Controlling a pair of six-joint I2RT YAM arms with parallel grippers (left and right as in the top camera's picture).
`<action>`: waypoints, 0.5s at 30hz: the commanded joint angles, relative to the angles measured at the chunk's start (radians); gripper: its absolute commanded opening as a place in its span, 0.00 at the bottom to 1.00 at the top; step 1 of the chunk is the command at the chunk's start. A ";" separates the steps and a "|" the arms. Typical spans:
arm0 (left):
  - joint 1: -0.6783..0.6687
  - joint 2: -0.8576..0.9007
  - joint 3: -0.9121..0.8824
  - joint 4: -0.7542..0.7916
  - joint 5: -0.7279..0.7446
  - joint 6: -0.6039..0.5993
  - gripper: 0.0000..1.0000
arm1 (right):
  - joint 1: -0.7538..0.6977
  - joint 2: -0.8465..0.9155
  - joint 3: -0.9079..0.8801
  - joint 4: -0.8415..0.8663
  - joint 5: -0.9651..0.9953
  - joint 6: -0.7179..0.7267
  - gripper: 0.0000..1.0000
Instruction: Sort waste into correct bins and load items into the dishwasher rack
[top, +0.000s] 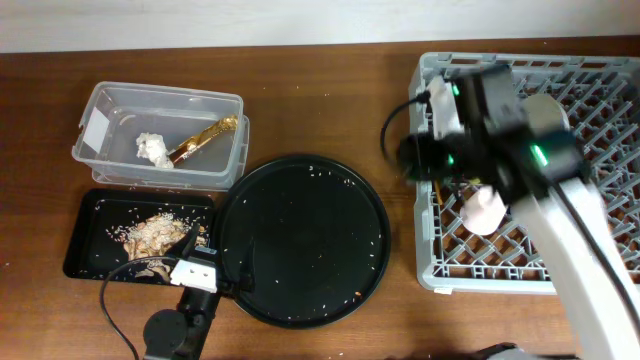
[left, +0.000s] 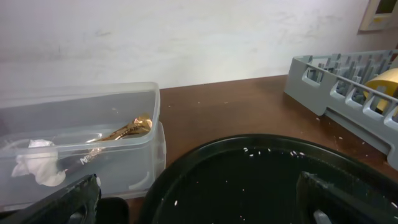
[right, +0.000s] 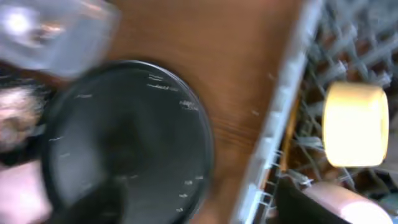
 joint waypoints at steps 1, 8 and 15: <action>0.006 -0.005 -0.008 0.002 0.011 -0.010 1.00 | 0.117 -0.168 0.005 -0.056 -0.018 0.003 0.98; 0.006 -0.005 -0.008 0.003 0.011 -0.010 0.99 | 0.179 -0.357 0.005 -0.299 0.023 -0.001 0.98; 0.006 -0.005 -0.008 0.003 0.011 -0.010 1.00 | -0.126 -0.729 -0.392 0.250 0.081 -0.001 0.98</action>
